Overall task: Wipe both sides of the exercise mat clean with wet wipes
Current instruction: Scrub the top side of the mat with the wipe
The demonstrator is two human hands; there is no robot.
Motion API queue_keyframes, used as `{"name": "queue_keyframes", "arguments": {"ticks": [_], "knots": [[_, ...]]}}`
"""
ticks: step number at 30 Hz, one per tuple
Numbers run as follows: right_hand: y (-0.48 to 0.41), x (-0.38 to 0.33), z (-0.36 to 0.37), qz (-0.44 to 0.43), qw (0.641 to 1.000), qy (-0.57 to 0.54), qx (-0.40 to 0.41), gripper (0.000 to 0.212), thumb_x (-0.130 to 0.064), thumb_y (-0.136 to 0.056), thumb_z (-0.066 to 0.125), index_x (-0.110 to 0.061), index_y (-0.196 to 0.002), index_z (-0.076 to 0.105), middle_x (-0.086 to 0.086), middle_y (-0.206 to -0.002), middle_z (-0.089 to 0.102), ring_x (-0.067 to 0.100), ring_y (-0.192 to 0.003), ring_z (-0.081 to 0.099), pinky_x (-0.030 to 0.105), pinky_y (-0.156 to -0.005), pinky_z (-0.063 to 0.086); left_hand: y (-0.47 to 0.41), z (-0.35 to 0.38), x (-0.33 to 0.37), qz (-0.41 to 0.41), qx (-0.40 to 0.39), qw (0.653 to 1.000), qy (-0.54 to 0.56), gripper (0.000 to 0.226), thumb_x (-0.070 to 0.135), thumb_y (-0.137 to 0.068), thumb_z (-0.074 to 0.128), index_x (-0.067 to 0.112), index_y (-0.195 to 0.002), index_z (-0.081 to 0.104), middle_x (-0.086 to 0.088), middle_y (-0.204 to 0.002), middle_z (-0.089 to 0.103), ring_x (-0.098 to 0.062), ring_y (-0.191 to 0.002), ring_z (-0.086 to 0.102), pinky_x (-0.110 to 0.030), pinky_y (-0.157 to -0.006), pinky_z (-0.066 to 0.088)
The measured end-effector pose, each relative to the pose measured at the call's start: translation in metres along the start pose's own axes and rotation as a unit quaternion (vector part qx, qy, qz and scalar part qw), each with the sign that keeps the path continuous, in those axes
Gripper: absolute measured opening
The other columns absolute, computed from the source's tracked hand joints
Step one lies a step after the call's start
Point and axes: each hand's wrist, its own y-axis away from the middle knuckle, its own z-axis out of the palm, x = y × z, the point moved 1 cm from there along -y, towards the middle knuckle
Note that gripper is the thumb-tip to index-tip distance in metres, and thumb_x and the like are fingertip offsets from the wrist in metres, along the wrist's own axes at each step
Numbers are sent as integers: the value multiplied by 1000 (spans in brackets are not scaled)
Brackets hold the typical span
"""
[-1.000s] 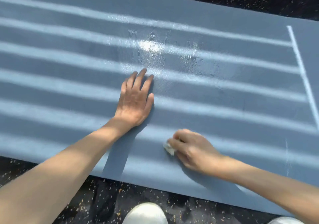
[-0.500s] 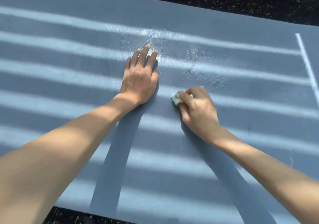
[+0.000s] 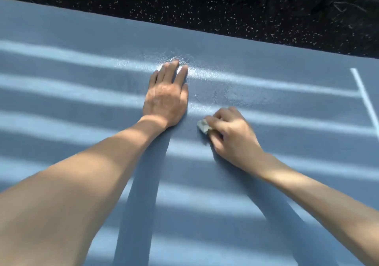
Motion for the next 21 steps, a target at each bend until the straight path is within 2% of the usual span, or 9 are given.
{"name": "queue_keyframes", "arguments": {"ticks": [4, 8, 9, 11, 14, 15, 18, 19, 21], "knots": [[-54, 36, 0, 118, 990, 30, 69, 22, -20, -85, 49, -9, -83, 68, 14, -83, 57, 34, -84, 53, 38, -65, 47, -2, 0, 1, 4, 41, 999, 29, 49, 25, -92, 36, 8, -135, 54, -16, -145, 47, -34, -133, 40, -43, -114, 23], [-19, 12, 7, -13, 1000, -18, -13, 26, -19, -84, 42, -6, -85, 65, 10, -82, 54, 28, -77, 45, 36, -60, 37, -1, 0, 1, 3, 52, 997, 49, 48, 23, -90, 40, 8, -133, 55, -17, -143, 49, -34, -132, 41, -47, -113, 30], [-31, 22, 2, -17, 1000, -18, -17, 25, -19, -85, 44, -7, -85, 65, 10, -82, 55, 29, -79, 47, 35, -60, 38, -2, -1, 1, 0, 55, 997, 50, 48, 23, -90, 40, 8, -133, 56, -16, -143, 49, -34, -132, 41, -47, -114, 30], [-75, 53, -8, 39, 999, 18, 18, 21, -19, -86, 48, -11, -84, 67, 10, -82, 55, 32, -84, 52, 33, -63, 38, -3, -2, 2, -6, 55, 997, 58, 48, 24, -90, 41, 9, -133, 56, -15, -143, 50, -32, -133, 39, -45, -115, 27], [-112, 80, -10, 167, 983, 42, 60, 29, -23, -84, 40, -10, -85, 66, 8, -83, 49, 34, -90, 51, 30, -63, 30, -3, -2, 2, -13, 64, 996, 60, 49, 25, -89, 41, 10, -133, 57, -13, -143, 50, -29, -133, 37, -42, -114, 25], [-106, 70, -7, 149, 987, 30, 57, 27, -21, -84, 41, -8, -87, 65, 9, -84, 50, 33, -89, 51, 31, -63, 32, -3, -2, 2, -14, 66, 996, 57, 49, 25, -89, 41, 11, -133, 57, -13, -143, 50, -30, -133, 38, -42, -114, 26], [-77, 45, 1, 2, 1000, 0, -13, 26, -17, -81, 44, -4, -89, 65, 11, -84, 56, 32, -81, 53, 34, -64, 44, -4, -2, 0, -15, 67, 996, 49, 49, 25, -89, 41, 12, -134, 57, -12, -143, 51, -30, -133, 40, -42, -114, 26], [-89, 55, -5, 5, 1000, -3, -23, 26, -17, -83, 44, -6, -89, 67, 11, -83, 56, 32, -80, 53, 33, -63, 45, -5, -2, 0, -17, 65, 997, 49, 50, 25, -89, 41, 12, -134, 57, -12, -144, 50, -30, -134, 40, -41, -114, 26], [-133, 92, -17, 90, 996, 11, 26, 24, -19, -84, 46, -10, -82, 67, 11, -80, 56, 31, -78, 52, 28, -63, 36, -5, -2, 0, -16, 58, 997, 52, 50, 26, -89, 40, 12, -134, 57, -11, -144, 50, -30, -135, 39, -42, -115, 25]]}}
